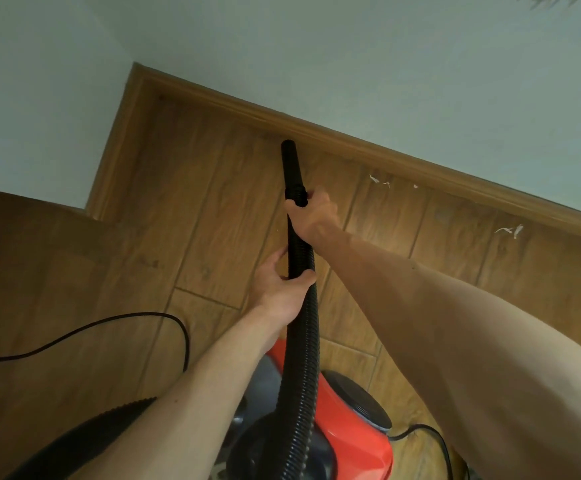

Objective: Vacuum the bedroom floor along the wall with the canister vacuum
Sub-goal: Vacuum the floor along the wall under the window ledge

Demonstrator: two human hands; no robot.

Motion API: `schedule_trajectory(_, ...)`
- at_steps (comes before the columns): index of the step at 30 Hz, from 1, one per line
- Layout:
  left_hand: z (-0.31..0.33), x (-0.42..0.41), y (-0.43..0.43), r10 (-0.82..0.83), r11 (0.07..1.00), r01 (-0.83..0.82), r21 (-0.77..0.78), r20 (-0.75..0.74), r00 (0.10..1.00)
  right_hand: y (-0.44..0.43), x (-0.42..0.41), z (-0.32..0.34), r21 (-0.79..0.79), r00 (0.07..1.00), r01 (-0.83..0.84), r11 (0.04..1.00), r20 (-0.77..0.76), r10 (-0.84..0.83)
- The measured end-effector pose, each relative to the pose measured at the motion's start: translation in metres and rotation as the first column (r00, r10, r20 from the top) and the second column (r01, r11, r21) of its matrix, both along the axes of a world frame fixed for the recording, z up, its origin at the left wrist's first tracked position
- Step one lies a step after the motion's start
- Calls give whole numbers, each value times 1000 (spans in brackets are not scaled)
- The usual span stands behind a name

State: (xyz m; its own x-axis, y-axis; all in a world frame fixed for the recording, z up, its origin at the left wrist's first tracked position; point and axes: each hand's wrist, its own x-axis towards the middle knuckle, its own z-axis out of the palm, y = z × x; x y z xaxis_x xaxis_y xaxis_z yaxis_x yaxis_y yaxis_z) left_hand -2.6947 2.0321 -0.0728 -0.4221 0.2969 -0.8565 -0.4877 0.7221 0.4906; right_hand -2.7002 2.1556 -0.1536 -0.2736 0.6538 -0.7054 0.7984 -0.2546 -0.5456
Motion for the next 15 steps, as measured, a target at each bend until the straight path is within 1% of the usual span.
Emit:
schedule_trajectory(7, 14, 24, 0, -42, 999, 43, -10, 104, 994, 1, 41, 11, -36, 997, 76, 996, 22, -76)
schedule_trajectory(11, 17, 46, -3, -62, 998, 66, -13, 177, 982, -3, 74, 15, -69, 986, 164, 984, 30, -162)
schedule_trajectory(15, 18, 62, 0, -106, 993, 112, -21, 200, 974, -1, 98, 17, -49, 979, 202, 978, 50, -199)
